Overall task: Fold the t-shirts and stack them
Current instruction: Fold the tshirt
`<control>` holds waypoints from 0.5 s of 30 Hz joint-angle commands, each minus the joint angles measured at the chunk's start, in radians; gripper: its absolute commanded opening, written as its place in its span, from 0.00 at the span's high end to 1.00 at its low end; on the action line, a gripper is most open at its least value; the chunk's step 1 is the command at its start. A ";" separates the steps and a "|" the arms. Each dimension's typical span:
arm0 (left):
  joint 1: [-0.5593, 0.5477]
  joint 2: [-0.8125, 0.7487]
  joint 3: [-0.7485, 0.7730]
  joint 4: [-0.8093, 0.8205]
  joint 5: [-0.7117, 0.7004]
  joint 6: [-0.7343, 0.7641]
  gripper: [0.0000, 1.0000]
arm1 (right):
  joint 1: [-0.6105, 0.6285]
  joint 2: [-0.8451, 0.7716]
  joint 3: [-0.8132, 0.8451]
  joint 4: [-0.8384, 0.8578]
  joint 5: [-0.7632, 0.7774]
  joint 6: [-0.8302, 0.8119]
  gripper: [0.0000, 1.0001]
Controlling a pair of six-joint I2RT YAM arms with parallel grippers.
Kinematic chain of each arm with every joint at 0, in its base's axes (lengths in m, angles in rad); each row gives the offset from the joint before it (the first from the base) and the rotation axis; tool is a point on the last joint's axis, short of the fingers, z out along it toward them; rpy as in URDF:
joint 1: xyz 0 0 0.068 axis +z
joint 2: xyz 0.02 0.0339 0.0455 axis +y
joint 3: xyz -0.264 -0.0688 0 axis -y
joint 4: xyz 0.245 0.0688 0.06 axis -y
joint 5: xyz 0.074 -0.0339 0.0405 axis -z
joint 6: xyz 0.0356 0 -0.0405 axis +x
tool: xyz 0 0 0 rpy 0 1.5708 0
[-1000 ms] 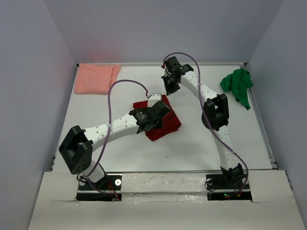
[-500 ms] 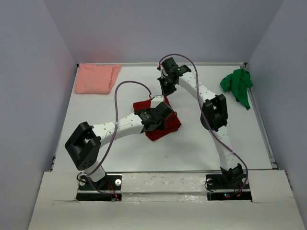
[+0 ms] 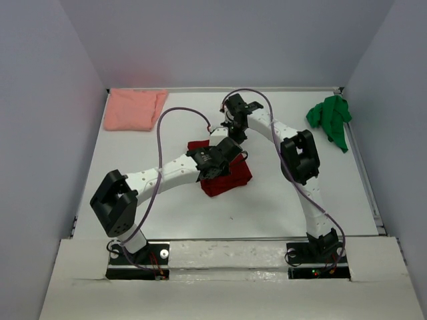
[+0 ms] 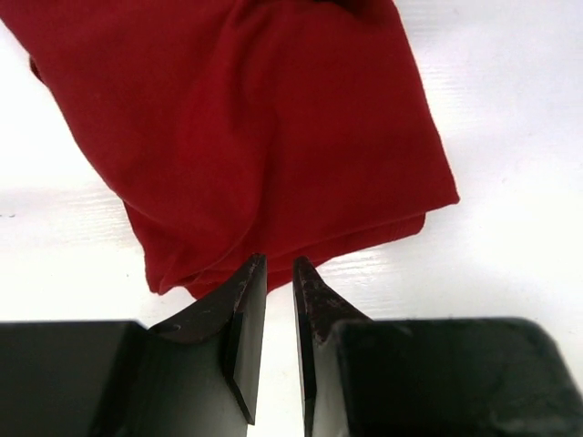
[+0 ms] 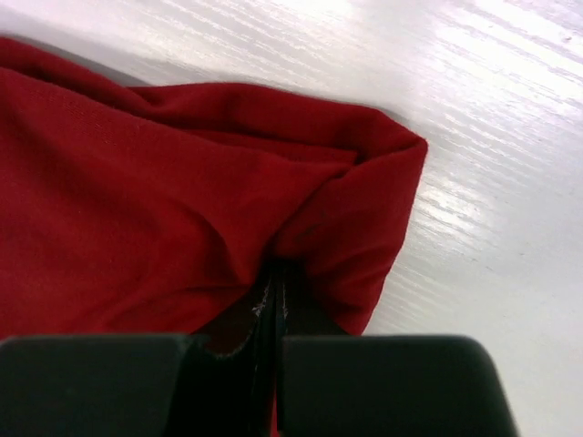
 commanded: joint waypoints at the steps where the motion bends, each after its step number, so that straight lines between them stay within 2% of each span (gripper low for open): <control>1: 0.005 -0.100 0.066 -0.057 -0.054 0.014 0.71 | 0.007 -0.028 -0.059 0.030 0.138 0.021 1.00; 5: 0.005 -0.105 0.055 -0.072 -0.043 0.019 0.71 | 0.007 0.002 -0.084 -0.013 0.337 0.080 1.00; 7: 0.005 -0.110 0.034 -0.061 -0.039 0.010 0.71 | 0.007 0.000 -0.108 -0.038 0.387 0.116 1.00; 15: 0.005 -0.117 -0.023 -0.023 -0.007 -0.001 0.71 | 0.007 -0.139 -0.393 -0.032 0.560 0.288 1.00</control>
